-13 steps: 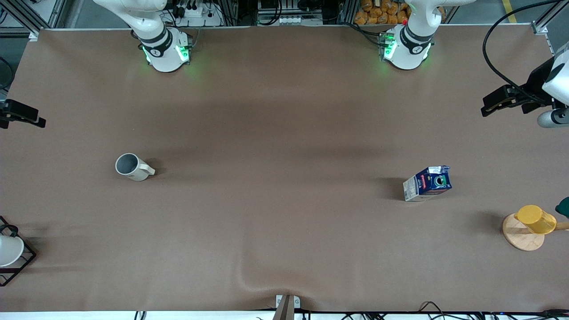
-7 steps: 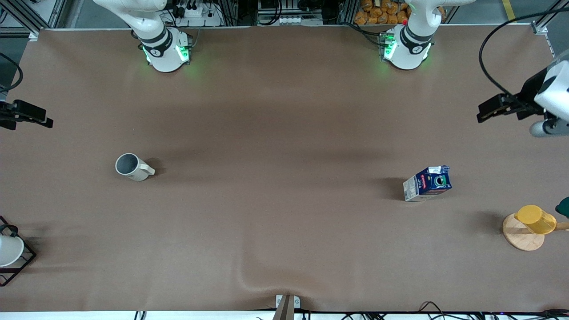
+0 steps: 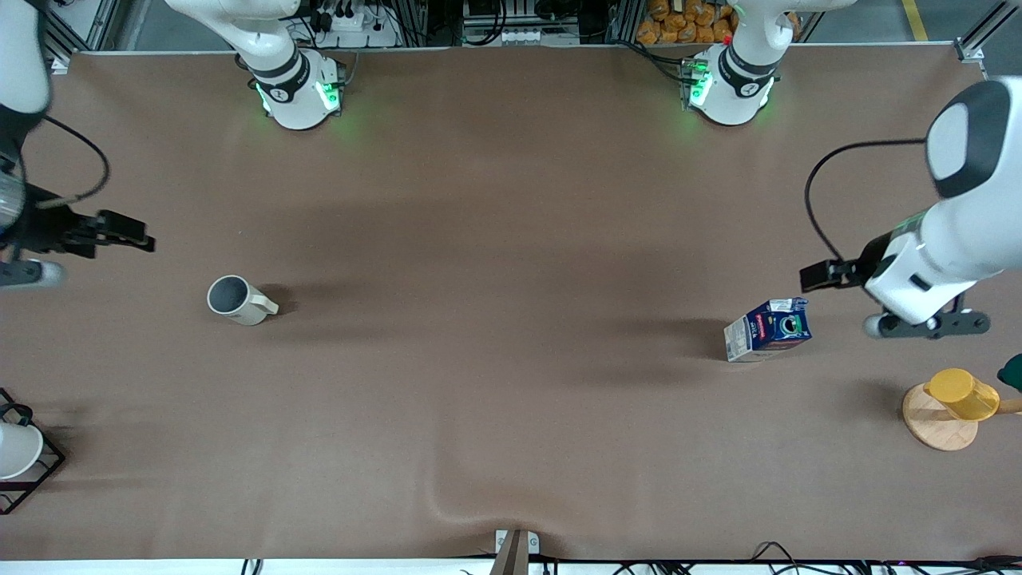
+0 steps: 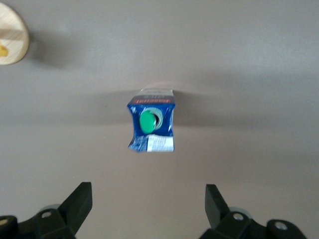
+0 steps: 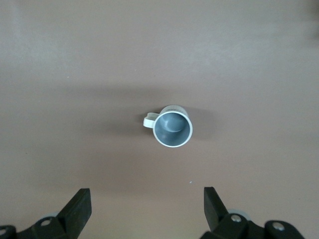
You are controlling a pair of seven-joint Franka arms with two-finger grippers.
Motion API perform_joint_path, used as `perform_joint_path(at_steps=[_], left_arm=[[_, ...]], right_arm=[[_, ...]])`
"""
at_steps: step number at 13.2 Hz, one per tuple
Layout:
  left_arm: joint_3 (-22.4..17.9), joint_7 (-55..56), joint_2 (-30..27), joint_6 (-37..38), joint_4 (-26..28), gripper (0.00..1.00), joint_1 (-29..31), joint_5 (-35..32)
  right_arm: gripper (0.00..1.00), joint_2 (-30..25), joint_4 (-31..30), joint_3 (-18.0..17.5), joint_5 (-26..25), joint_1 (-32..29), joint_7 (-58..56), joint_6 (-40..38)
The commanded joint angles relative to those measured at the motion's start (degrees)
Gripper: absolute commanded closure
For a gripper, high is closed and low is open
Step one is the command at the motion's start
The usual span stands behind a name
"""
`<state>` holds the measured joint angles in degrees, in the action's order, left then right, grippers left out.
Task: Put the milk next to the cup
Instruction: 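Reach the right gripper to the white mug while the left gripper reaches the carton, then close the right gripper on the mug while the left gripper grips the carton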
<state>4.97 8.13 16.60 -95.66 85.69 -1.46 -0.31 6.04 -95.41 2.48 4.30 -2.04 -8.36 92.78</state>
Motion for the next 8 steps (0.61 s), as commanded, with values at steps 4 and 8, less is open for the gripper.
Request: perform_joint_path(at_steps=[4,8], left_arm=[[0.13,-0.31,6.41,-7.24,-0.26,0.0,0.32,-1.27],[0.22,0.48,8.88,-9.1,0.78,0.0,-0.12,-3.91]], right_arm=[[0.0,4.15,-1.26,0.24,-0.08,1.96,2.99,3.88],[0.0,4.24,-13.27,0.33,0.09,1.52,6.74,19.06]])
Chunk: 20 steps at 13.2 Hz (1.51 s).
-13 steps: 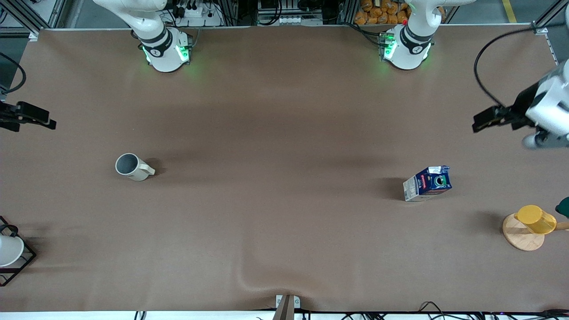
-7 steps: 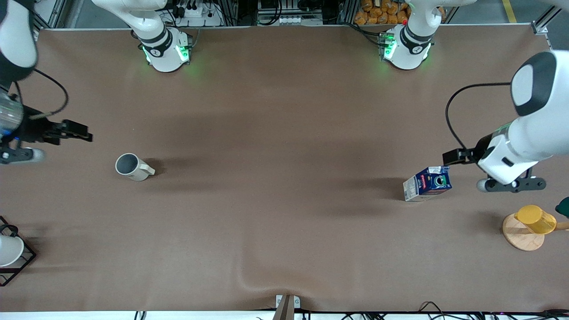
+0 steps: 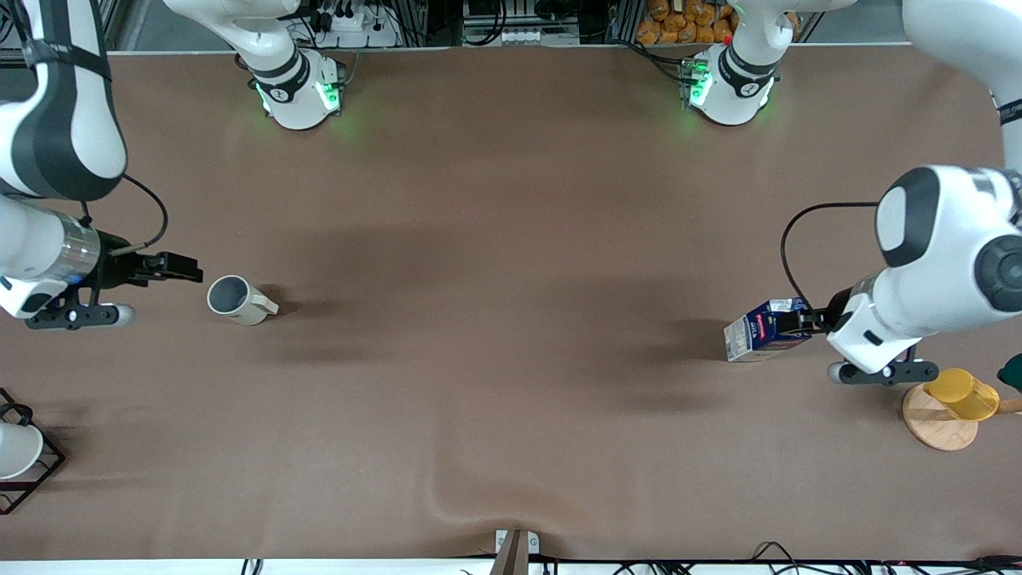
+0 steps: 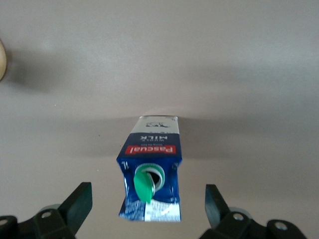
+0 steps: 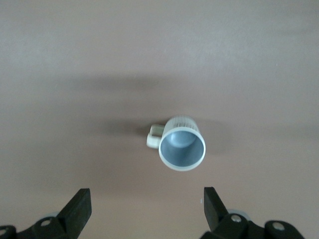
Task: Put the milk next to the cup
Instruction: 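Close the right gripper on the mug while the left gripper grips the carton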
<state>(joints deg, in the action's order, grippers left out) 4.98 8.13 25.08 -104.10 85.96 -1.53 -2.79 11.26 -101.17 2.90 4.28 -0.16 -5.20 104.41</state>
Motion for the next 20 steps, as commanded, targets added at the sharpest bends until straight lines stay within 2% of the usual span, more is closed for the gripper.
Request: perform_joint_path(at_steps=[1,5,8,11,19,20], left_arm=[[0.29,0.31,0.32,-0.75,1.65,0.0,0.39,-1.43],[0.21,0.21,0.24,-1.37,4.29,0.0,0.21,-1.52],[0.21,0.04,0.32,-1.63,4.91,0.0,0.3,-1.52],[0.21,0.04,1.03,-2.33,5.7,0.0,0.39,-1.52],[0.21,0.21,1.2,-2.95,6.5,0.0,0.48,-2.05],[0.21,0.3,1.2,-2.95,6.5,0.05,0.48,-2.05]], right_arm=[[0.0,-0.45,-9.03,-0.09,0.12,-0.28,5.01,9.13],[0.0,4.38,-9.13,0.0,0.29,-0.46,15.63,11.25],[0.0,6.66,-9.13,0.0,0.12,-1.86,15.75,11.51],[0.0,12.54,-9.05,0.09,0.55,-3.87,16.89,14.49],[0.0,11.33,-10.72,0.09,0.38,-1.78,21.37,15.47],[0.0,11.33,-10.63,0.09,0.38,-1.52,21.37,15.47]])
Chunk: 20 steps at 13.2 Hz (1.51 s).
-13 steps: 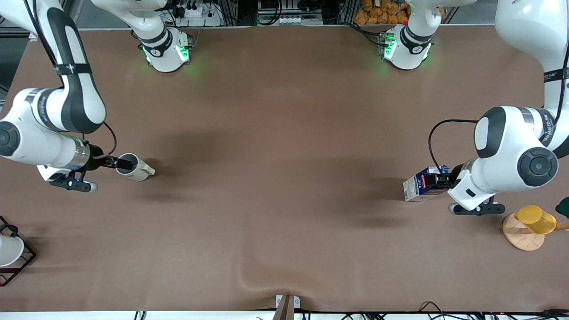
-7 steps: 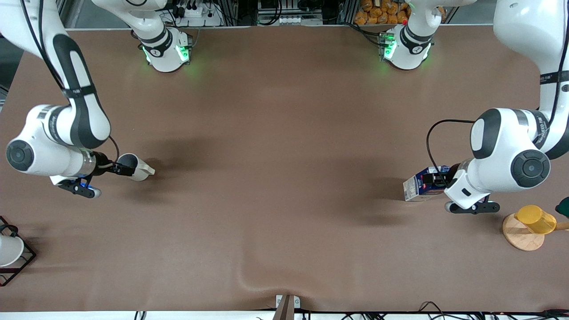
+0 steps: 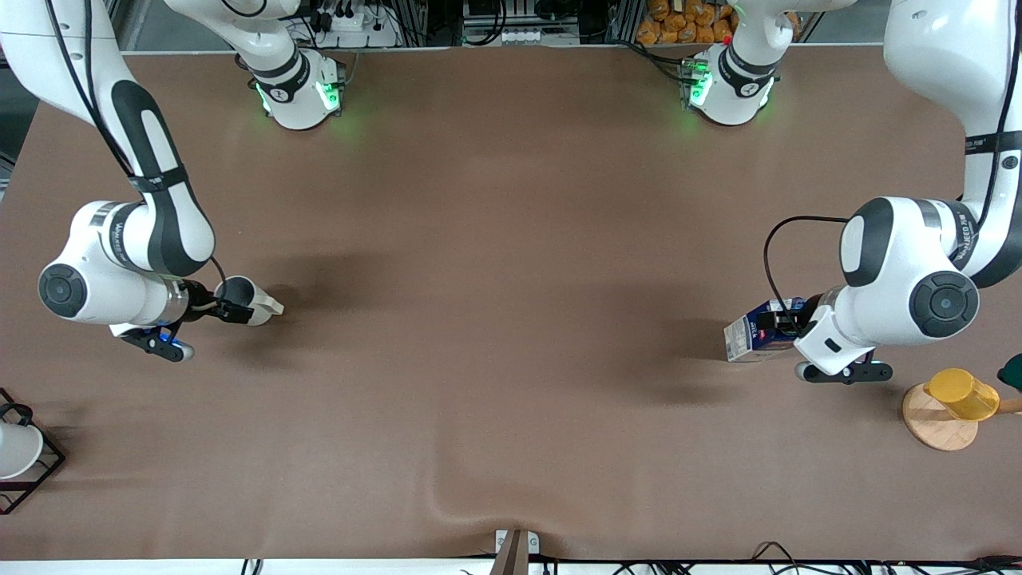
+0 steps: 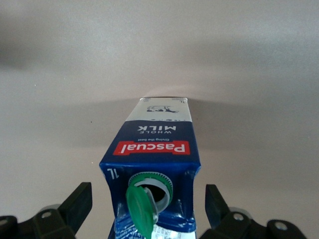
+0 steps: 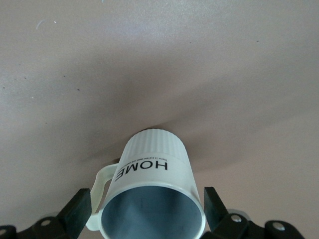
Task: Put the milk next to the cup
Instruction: 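Lift the mug with the right gripper while the left gripper lifts the carton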
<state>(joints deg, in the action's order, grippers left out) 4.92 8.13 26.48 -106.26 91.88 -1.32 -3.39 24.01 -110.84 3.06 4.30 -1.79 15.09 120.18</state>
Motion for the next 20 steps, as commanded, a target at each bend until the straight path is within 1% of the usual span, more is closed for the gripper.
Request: perform_joint_path(at_steps=[1,2,4,6,7,8,9,10,11,12,13,16,18,19,20], left_arm=[[0.26,0.3,-0.2,-0.79,0.5,0.12,0.35,-1.44],[0.26,0.39,-0.2,-0.61,0.41,0.15,0.09,-1.44],[0.26,0.48,-0.11,-0.61,0.41,0.25,0.18,-1.44],[0.26,0.48,-0.2,-0.52,0.23,0.5,0.18,-1.44],[0.26,0.48,-0.2,-0.44,0.14,0.63,0.09,-1.35],[0.26,0.48,-0.2,-0.43,0.14,0.71,0.09,-1.35],[0.26,0.22,-0.37,-0.43,-0.12,0.72,0.26,-1.27],[0.26,-0.22,-0.64,-0.43,-0.73,0.78,0.44,-1.18],[0.18,-0.14,-0.9,0.61,-2.74,0.86,0.44,-1.18],[0.17,0.12,-1.51,2.79,-4.24,0.89,0.27,-1.18],[0.17,0.13,-2.04,4.03,-5.47,0.89,0.0,-1.53],[0.35,-0.22,-4.85,5.8,-6.98,0.89,0.0,-0.92],[0.53,0.04,-6.78,6.77,-6.98,0.88,-0.52,-0.83],[1.83,0.3,-7.84,7.56,-6.89,0.88,-0.35,-0.83],[2.28,0.3,-8.46,8.17,-6.98,0.88,-0.18,-0.74]], right_arm=[[0.0,-1.6,-0.61,-0.07,0.35,0.9,1.09,-0.47],[0.0,-1.78,-0.52,-0.07,0.01,1.6,1.09,-0.91],[0.0,-2.22,0.27,-0.07,-0.08,2.05,2.04,-2.66],[0.0,-2.57,1.24,-0.25,-0.17,2.57,4.33,-4.33],[0.0,-2.57,1.5,-0.08,-0.26,3.19,4.51,-4.34],[0.0,-2.57,1.42,-0.16,-0.26,3.28,4.51,-4.34],[0.0,-2.57,1.42,-0.16,-0.26,3.28,4.51,-4.34],[0.0,-2.48,1.42,-0.08,-0.35,3.28,4.51,-4.34],[0.0,-2.31,1.24,-0.07,-0.35,3.28,4.77,-4.25],[0.04,-2.04,1.07,-0.07,-0.35,3.28,5.3,-3.99],[0.12,-1.87,1.07,-0.07,-0.35,3.28,6.0,-3.9],[0.26,-1.43,0.72,-0.07,-0.35,3.1,6.09,-3.2],[0.27,-0.55,0.54,-0.07,-0.35,3.45,6.09,-2.59],[0.28,-0.2,0.45,-0.07,-0.35,3.54,6.09,-1.36],[0.43,0.15,0.45,-0.07,-0.7,2.93,5.4,-0.39]])
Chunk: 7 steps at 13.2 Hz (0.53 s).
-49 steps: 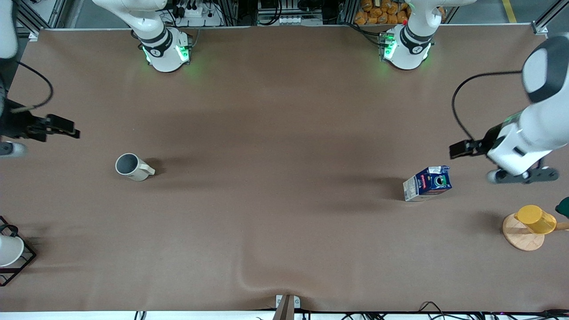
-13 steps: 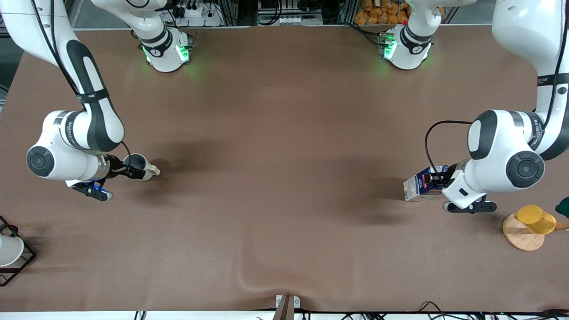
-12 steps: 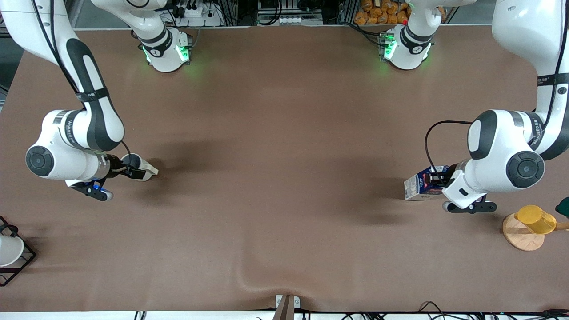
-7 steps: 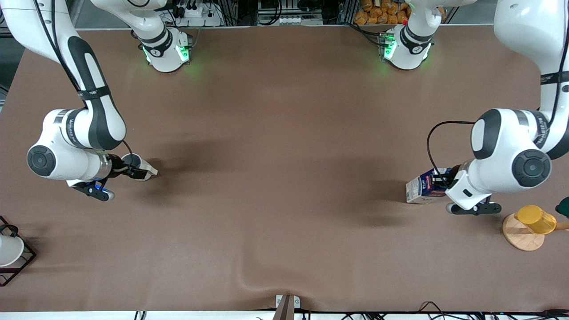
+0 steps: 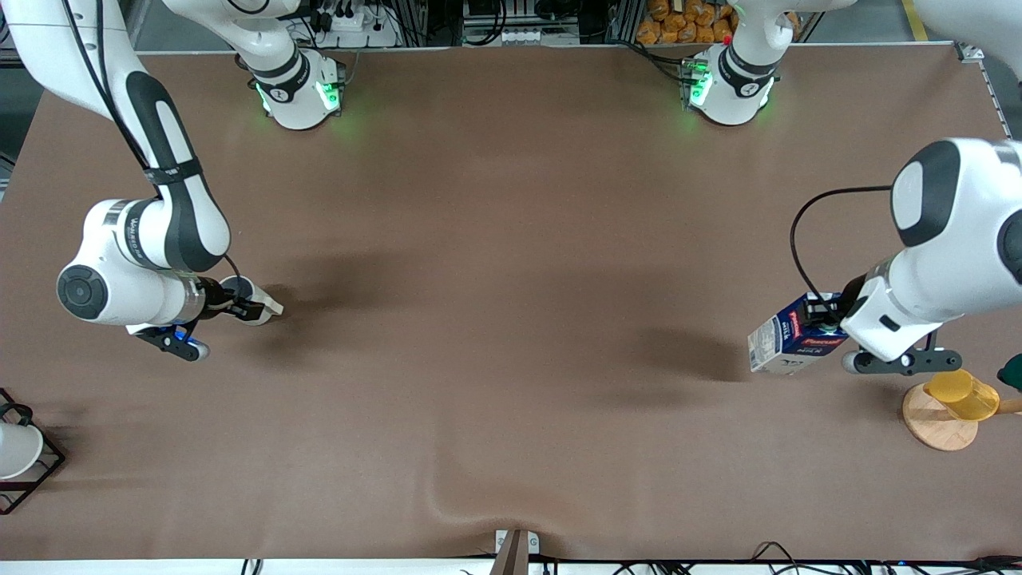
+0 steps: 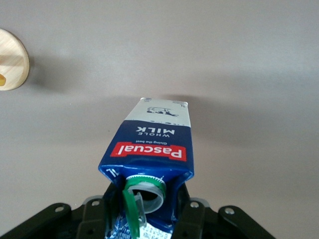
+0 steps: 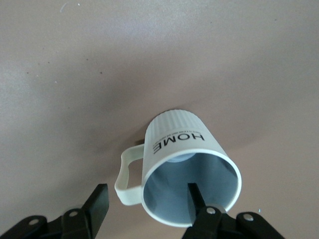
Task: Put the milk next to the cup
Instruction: 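Lift the mug with the right gripper while the left gripper lifts the carton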
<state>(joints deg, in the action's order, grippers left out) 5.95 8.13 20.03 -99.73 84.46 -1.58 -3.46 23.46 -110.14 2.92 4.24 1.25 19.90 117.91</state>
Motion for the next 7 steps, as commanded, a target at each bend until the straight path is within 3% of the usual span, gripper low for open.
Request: perform_joint_path(at_steps=[1,5,7], left_arm=[[1.34,0.3,-2.71,2.43,0.44,0.88,0.08,-0.85],[1.61,0.39,-4.56,3.58,0.36,0.86,-0.09,-0.06],[1.78,0.39,-4.56,3.58,-0.17,0.86,-0.09,-0.06]], right_arm=[[0.57,0.97,-0.25,0.07,-0.9,-0.72,0.23,2.06],[0.59,0.71,-0.69,0.07,-0.9,-0.2,0.4,1.89],[0.79,0.54,-1.13,0.07,-0.9,0.41,0.4,1.8]])
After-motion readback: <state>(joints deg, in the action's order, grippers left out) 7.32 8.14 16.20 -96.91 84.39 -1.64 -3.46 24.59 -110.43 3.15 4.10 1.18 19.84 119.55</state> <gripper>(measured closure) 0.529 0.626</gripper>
